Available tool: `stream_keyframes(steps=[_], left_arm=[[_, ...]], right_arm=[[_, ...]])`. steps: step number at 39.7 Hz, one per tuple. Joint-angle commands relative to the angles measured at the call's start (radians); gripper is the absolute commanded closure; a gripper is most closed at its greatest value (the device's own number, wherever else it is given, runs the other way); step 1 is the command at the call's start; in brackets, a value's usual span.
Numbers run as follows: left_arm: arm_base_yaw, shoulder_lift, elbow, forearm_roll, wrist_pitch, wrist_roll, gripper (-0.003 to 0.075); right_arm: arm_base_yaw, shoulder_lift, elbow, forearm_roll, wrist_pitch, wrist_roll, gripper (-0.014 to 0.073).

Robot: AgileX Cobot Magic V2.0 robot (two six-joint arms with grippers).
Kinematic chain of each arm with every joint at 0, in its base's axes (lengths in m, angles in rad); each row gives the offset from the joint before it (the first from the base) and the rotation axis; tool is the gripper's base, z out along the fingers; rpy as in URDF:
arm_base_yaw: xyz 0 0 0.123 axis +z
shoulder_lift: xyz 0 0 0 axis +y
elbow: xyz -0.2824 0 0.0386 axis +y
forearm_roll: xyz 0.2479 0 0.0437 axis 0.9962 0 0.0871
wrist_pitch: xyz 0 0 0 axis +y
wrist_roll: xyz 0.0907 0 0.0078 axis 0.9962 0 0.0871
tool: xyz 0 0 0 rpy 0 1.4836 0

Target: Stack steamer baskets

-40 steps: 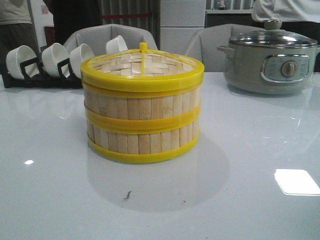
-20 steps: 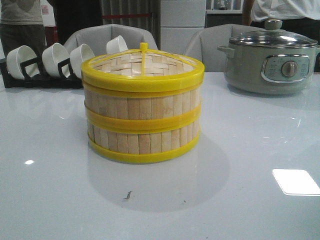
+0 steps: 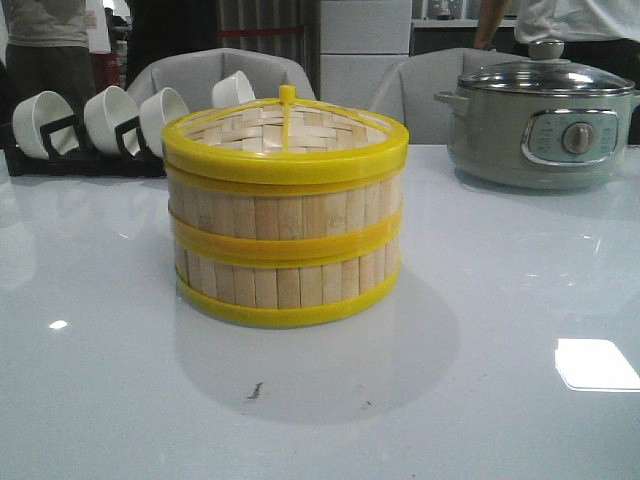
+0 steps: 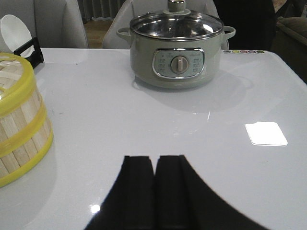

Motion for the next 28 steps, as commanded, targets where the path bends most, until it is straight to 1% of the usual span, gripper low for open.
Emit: stream_keyframes(steps=[1, 21, 28], left_arm=[[0.003, -0.013, -0.001, 0.009, -0.069, -0.008, 0.0622], [0.003, -0.012, 0.001, 0.003, -0.069, -0.008, 0.0622], [0.015, -0.014, 0.001, 0.072, -0.084, -0.008, 0.0622]], right_arm=[[-0.006, 0.005, -0.027, -0.003, -0.077, -0.001, 0.0538], [-0.006, 0.005, -0.027, -0.003, -0.077, -0.001, 0.0538], [-0.006, 0.005, -0.027, -0.003, -0.077, -0.001, 0.0538]])
